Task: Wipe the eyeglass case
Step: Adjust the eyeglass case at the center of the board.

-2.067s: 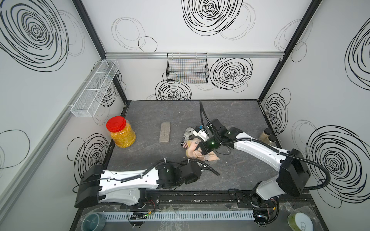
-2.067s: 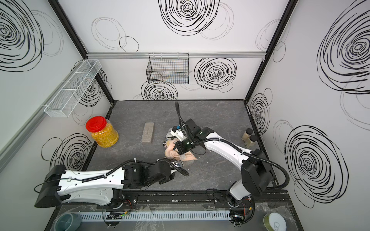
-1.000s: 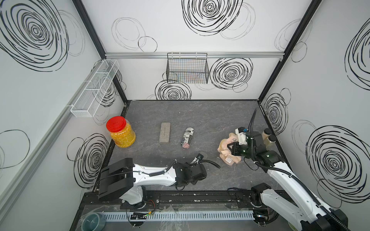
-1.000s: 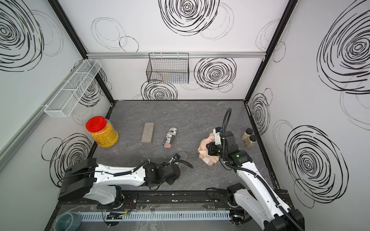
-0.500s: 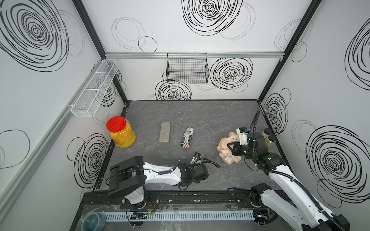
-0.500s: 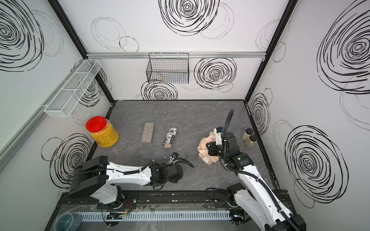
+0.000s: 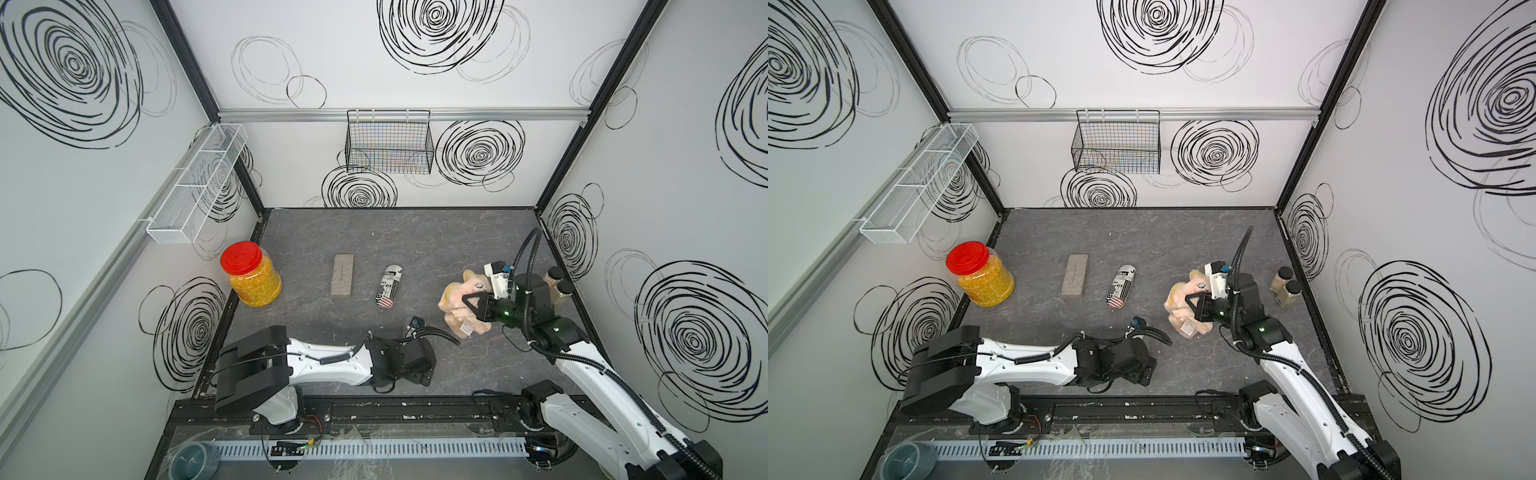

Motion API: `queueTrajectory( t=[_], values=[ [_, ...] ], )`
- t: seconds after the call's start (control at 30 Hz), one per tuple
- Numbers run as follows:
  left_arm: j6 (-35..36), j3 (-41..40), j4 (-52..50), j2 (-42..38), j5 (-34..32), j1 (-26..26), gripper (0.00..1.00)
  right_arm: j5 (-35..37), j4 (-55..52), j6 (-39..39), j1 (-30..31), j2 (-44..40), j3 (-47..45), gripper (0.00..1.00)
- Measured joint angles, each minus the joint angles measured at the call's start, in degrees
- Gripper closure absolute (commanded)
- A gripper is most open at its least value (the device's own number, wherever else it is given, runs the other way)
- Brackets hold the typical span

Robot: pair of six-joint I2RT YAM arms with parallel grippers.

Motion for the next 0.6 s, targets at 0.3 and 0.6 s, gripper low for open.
queueTrajectory(
  t=[0.3, 0.6],
  values=[
    [6.3, 4.3, 10.2, 2.6, 13.3, -2.6, 0.03, 5.6, -4.6, 0.0, -0.5, -2.9, 4.8, 1.0],
    [16.5, -2.8, 17.5, -8.6, 22.6, 7.0, 0.07, 13.2, -9.3, 0.9, -0.6, -6.0, 5.1, 1.0]
  ],
)
